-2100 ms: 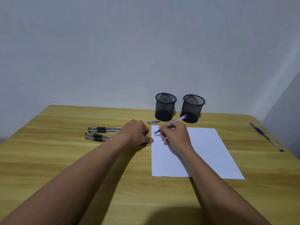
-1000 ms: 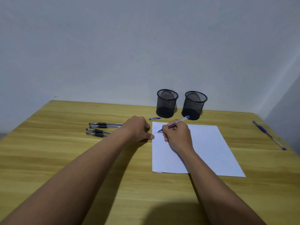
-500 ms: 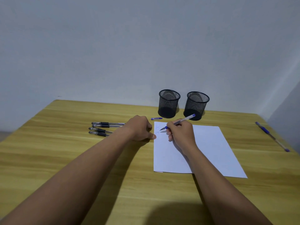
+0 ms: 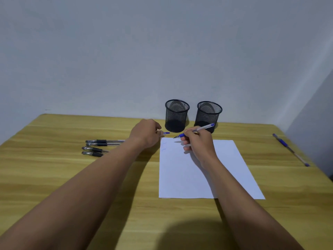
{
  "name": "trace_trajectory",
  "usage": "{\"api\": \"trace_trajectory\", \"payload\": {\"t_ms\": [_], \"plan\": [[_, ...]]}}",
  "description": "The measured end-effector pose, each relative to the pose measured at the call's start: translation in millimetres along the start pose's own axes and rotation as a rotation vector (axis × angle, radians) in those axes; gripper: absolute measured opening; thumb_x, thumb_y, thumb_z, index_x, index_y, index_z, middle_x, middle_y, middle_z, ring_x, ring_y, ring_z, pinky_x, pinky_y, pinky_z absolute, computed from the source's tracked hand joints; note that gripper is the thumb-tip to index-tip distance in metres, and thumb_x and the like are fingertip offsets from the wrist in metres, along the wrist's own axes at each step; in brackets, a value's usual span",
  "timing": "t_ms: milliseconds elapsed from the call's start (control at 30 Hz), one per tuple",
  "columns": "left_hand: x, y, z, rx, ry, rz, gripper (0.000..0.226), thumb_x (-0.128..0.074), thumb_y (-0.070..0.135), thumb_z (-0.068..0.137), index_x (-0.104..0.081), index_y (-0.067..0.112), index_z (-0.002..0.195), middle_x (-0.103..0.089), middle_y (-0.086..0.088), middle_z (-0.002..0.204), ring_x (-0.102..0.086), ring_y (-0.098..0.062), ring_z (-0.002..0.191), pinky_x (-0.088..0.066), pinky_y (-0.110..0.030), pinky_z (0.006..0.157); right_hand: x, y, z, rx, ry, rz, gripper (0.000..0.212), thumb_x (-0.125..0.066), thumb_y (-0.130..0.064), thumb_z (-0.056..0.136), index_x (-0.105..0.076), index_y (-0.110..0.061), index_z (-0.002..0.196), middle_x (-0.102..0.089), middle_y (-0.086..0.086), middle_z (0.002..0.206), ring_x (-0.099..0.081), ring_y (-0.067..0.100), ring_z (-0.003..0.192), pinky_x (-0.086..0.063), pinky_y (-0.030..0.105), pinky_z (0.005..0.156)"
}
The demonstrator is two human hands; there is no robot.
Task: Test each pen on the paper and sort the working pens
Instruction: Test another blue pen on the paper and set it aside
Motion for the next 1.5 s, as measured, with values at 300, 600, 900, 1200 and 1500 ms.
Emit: {"api": "trace_trajectory", "payload": {"t_ms": [300,600,900,1200,1500], "plan": [[-0.2,3.9,-0.5,-0.058,0.121,-0.158,0.012,-0.067,0.022,0.089,-0.077,0.019,0.096,-0.075,-0.001,0.092,-0.065,-0.021,0.09,-0.051,-0.031,0.074,6.8,-4.5,2.3,0.029,-0.016,0.111,0.007,-0.068,-0.013,0.095,-0.071,-0.01,0.09,-0.067,0.008,0.074,-0.062,0.018,0.067,-0.054,0.034,0.058],[32.5,26.3,-30.7,-0.105,0.126,-0.481,0.007,-0.076,0.014,0.084,-0.076,0.014,0.091,-0.075,0.004,0.086,-0.07,-0.008,0.076,-0.042,-0.004,0.06,8.3,-27.4,-16.2,0.009,-0.045,0.253,0.004,-0.071,-0.01,0.093,-0.073,-0.007,0.094,-0.075,0.011,0.084,-0.071,0.013,0.074,-0.058,0.023,0.06],[51.8,58.2,-52.0,-0.106,0.037,-0.848,0.01,-0.077,0.005,0.082,-0.076,0.01,0.091,-0.076,-0.007,0.081,-0.071,-0.014,0.07,-0.057,-0.026,0.074,22.5,-57.4,-39.2,0.005,-0.13,0.318,0.007,-0.071,-0.008,0.093,-0.072,-0.002,0.092,-0.074,0.009,0.076,-0.072,0.012,0.069,-0.062,0.024,0.068],[60.2,78.6,-63.7,-0.099,0.03,-0.954,0.014,-0.072,-0.001,0.085,-0.075,0.005,0.097,-0.075,-0.006,0.076,-0.071,-0.01,0.066,-0.055,-0.019,0.069,32.0,-71.5,-51.4,0.049,-0.13,0.381,0.008,-0.07,-0.004,0.092,-0.073,0.0,0.086,-0.073,0.008,0.067,-0.07,0.012,0.061,-0.062,0.021,0.067],[68.4,81.6,-65.6,-0.1,0.043,-1.007,0.012,-0.072,0.003,0.087,-0.076,0.013,0.092,-0.076,-0.009,0.084,-0.073,-0.018,0.075,-0.06,-0.027,0.077,54.3,-87.6,-52.7,0.061,-0.148,0.304,0.003,-0.073,-0.008,0.089,-0.075,-0.011,0.088,-0.073,0.006,0.079,-0.07,0.016,0.075,-0.061,0.029,0.069]]}}
Point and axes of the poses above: each hand's wrist, its own z-axis towards the middle knuckle, its own x-axis out of the back of the hand, y = z × x, the point moved 6 cm from there along z, towards the middle knuckle
